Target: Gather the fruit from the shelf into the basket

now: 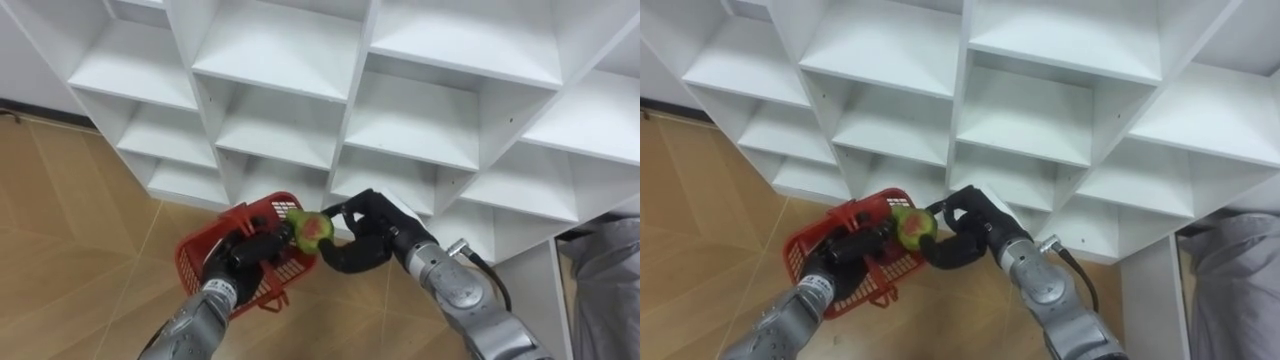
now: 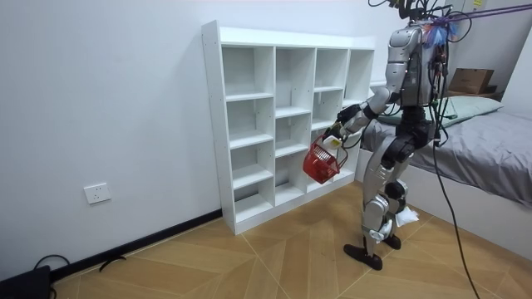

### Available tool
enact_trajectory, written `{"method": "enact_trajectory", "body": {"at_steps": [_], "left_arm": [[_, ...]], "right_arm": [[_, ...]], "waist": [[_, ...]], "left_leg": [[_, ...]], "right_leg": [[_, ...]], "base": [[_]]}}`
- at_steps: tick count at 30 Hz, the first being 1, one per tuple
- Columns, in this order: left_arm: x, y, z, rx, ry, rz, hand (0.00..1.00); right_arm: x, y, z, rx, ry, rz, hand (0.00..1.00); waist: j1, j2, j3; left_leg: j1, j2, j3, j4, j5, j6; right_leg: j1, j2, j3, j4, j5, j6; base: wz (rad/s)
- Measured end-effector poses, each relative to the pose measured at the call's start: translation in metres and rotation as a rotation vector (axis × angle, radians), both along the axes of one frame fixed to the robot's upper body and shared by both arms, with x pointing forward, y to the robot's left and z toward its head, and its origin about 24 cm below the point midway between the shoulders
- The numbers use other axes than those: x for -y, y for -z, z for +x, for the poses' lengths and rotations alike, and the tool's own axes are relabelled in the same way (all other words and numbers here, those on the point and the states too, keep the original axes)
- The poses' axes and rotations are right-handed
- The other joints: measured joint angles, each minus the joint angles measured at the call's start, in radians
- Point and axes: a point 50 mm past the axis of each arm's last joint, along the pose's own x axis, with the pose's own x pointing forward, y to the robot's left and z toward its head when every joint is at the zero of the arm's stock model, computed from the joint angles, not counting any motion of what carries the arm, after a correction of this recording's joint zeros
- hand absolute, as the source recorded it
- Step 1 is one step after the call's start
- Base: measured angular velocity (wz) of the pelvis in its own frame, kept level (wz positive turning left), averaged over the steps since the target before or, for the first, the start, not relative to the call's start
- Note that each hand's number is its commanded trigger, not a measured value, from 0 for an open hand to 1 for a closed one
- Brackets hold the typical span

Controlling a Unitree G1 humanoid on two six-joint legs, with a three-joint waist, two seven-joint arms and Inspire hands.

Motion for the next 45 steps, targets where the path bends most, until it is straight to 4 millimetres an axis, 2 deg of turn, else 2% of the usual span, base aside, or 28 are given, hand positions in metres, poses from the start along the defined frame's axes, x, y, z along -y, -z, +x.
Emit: {"method": "enact_trajectory", "body": {"at_steps": [22, 32, 37, 45], "left_arm": [[0.000, 0.004, -0.008, -0.009, 0.007, -0.023, 1.00], [0.011, -0.011, 0.000, 0.073, 0.054, -0.046, 1.00], [0.011, -0.013, 0.001, 0.079, 0.057, -0.048, 1.00], [0.022, -0.031, 0.009, 0.165, 0.097, -0.075, 1.00]], "right_arm": [[-0.002, -0.007, 0.002, 0.033, -0.029, -0.017, 1.00], [0.004, -0.008, 0.003, 0.048, 0.014, -0.025, 1.00], [0.004, -0.007, 0.003, 0.046, 0.018, -0.026, 1.00], [0.006, -0.003, -0.001, 0.034, 0.027, -0.027, 1.00]], "waist": [[-0.004, 0.000, 0.0001], [-0.002, 0.000, 0.0000], [-0.003, 0.000, 0.0000], [0.001, 0.003, 0.0004]], "left_leg": [[-0.005, 0.000, -0.002, 0.000, 0.000, 0.000], [-0.002, -0.003, -0.019, 0.001, 0.000, 0.000], [-0.004, -0.003, -0.024, 0.002, 0.000, -0.001], [-0.003, -0.004, -0.026, 0.001, 0.000, -0.001]], "right_leg": [[-0.002, 0.000, -0.003, -0.002, -0.001, 0.000], [0.012, -0.005, -0.028, -0.002, -0.007, -0.001], [0.012, -0.005, -0.032, -0.002, -0.010, -0.001], [0.013, -0.005, -0.031, -0.002, -0.010, 0.000]], "base": [[0.00], [0.06], [0.03], [0.00]]}}
